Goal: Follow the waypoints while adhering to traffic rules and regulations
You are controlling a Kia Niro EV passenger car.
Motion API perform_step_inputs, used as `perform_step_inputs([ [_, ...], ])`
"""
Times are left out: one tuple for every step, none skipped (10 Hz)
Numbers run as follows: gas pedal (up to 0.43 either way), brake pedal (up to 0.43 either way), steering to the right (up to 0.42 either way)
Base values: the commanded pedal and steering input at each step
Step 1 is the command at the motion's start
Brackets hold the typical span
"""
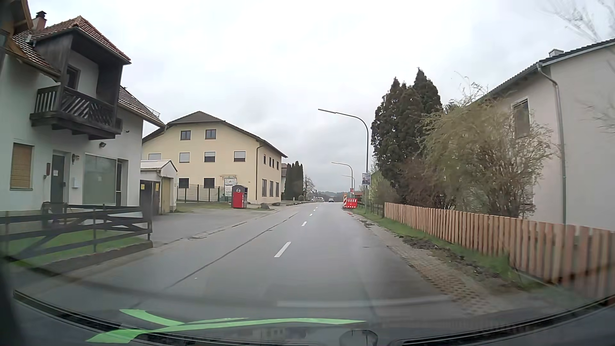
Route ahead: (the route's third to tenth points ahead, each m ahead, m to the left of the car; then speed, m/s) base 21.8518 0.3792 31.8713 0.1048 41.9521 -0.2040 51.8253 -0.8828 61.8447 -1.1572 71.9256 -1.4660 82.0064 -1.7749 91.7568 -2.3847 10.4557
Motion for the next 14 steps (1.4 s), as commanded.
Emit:
perform_step_inputs([
  [0.079,0.0,-0.004],
  [0.079,0.0,-0.005],
  [0.079,0.0,-0.005],
  [0.087,0.0,-0.005],
  [0.087,0.0,-0.005],
  [0.087,0.0,-0.005],
  [0.087,0.0,-0.005],
  [0.087,0.0,-0.005],
  [0.087,0.0,-0.005],
  [0.087,0.0,-0.005],
  [0.098,0.0,-0.005],
  [0.11,0.0,-0.005],
  [0.11,0.0,-0.004],
  [0.11,0.0,-0.004],
])
